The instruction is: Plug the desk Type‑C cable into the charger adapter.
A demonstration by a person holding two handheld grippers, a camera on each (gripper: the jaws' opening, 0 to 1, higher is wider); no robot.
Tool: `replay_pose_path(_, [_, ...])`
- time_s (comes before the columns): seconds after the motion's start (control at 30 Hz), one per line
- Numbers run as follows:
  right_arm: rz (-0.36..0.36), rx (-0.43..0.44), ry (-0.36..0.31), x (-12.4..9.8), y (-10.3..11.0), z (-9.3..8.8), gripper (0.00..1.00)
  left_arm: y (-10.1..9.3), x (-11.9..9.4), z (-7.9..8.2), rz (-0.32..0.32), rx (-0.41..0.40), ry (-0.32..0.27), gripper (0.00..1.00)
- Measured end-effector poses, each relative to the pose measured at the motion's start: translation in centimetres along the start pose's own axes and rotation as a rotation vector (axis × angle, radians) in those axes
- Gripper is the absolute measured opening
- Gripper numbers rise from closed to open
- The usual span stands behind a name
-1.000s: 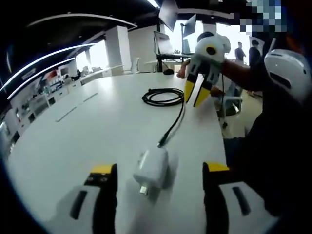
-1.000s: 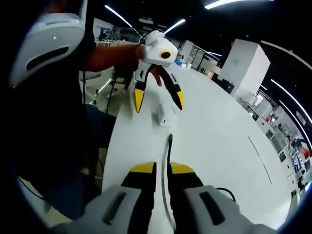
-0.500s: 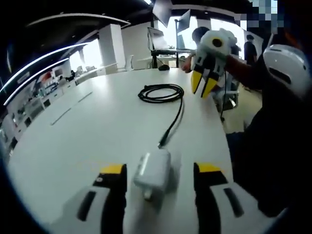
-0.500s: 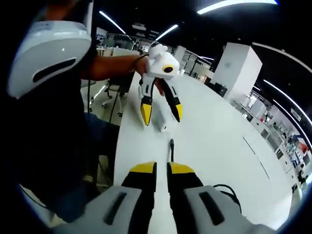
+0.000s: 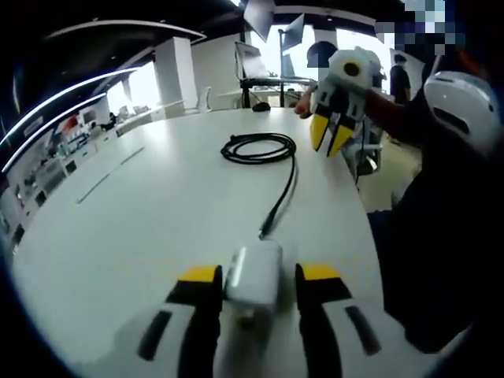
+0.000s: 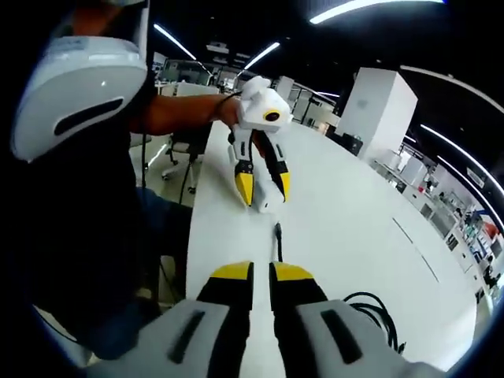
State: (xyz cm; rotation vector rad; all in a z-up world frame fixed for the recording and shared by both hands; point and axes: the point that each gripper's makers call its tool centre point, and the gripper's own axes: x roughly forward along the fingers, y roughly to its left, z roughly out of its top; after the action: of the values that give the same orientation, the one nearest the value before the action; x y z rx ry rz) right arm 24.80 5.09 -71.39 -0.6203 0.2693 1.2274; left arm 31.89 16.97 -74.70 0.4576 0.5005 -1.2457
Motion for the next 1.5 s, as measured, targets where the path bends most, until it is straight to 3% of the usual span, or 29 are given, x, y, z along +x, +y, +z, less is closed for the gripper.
replay_pose_path(0.97, [0.011, 0.024, -0.012, 1.3, -0.5, 0.1, 0.07, 0.3, 0.1, -0.2, -0.033, 0.007, 0.010, 0.27])
replay_pose_path(1.5, [0.005, 0.062, -0.018, 3.1, -1.4, 0.1, 0.09, 0.2, 0.2, -0.1, -0.096, 0.051, -0.004, 0.27])
